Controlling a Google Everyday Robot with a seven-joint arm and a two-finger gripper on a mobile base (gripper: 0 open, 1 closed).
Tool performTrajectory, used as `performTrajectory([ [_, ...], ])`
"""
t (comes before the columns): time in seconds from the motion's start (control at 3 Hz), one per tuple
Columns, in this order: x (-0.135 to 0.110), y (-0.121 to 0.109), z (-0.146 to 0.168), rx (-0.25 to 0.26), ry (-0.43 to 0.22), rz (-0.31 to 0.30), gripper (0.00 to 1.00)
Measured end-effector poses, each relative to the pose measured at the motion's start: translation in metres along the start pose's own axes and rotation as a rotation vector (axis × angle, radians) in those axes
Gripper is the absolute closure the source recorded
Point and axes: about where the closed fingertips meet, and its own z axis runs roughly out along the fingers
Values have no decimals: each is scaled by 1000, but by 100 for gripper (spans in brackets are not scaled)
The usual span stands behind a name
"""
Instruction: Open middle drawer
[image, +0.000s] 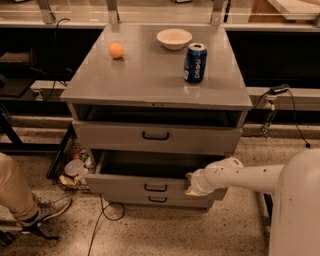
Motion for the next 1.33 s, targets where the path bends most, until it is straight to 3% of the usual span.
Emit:
performTrajectory([
  [0.33,0,0,0,0,0,0,100],
  [0.67,0,0,0,0,0,0,84],
  [1.33,0,0,0,0,0,0,38],
])
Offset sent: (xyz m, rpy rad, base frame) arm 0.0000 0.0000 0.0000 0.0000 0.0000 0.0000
